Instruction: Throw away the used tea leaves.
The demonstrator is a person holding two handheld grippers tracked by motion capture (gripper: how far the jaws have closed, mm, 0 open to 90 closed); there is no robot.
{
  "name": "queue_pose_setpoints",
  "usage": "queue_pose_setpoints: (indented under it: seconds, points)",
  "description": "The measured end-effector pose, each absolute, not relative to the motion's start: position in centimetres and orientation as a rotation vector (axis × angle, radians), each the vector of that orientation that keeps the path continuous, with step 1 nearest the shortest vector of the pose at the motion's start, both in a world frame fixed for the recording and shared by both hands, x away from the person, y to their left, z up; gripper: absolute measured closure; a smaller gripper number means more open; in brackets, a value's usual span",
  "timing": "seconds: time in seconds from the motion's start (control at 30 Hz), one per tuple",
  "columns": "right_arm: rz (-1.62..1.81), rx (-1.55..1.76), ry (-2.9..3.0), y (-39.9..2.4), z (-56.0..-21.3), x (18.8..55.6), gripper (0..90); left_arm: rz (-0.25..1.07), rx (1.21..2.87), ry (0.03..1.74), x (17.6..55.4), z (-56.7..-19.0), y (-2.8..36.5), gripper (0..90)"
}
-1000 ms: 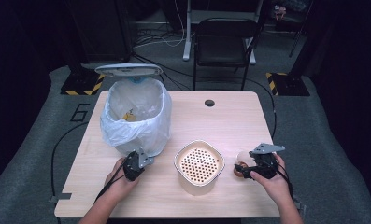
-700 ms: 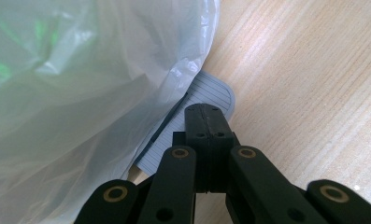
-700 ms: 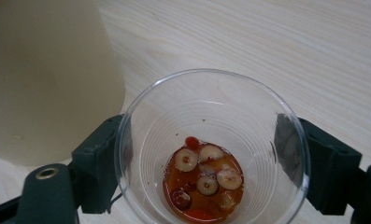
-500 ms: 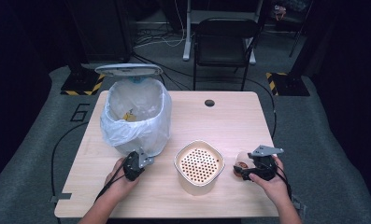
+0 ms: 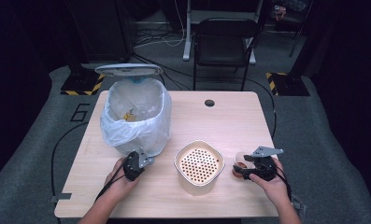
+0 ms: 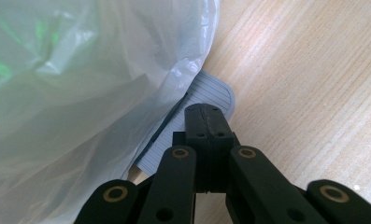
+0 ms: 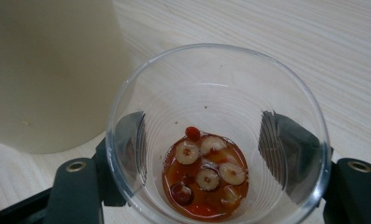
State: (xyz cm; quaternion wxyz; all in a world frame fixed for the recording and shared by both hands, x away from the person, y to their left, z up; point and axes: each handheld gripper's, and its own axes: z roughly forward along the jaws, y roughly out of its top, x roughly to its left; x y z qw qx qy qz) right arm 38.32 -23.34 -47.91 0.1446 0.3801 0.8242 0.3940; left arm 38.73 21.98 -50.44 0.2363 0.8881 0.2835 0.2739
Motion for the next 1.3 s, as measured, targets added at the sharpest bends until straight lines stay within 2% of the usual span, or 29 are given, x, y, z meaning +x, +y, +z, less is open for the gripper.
queue_pose_setpoints:
  seconds: [0.47,0.97,1.3]
  points:
    - [1.17,0.949,2.374,-23.2,-46.0,39.4,33.4,0.753,2.438,0.771,38.7,-50.4,22.0,90.0]
    - [1.211,0.81,2.353,-22.4,-41.4,43.1,32.2,0.753,2.437,0.775,38.7,-50.4,22.0,90.0]
    - [1.278,0.738,2.32,-20.6,-39.8,44.8,33.0,0.751,2.436,0.777,38.8,-50.4,22.0,90.0]
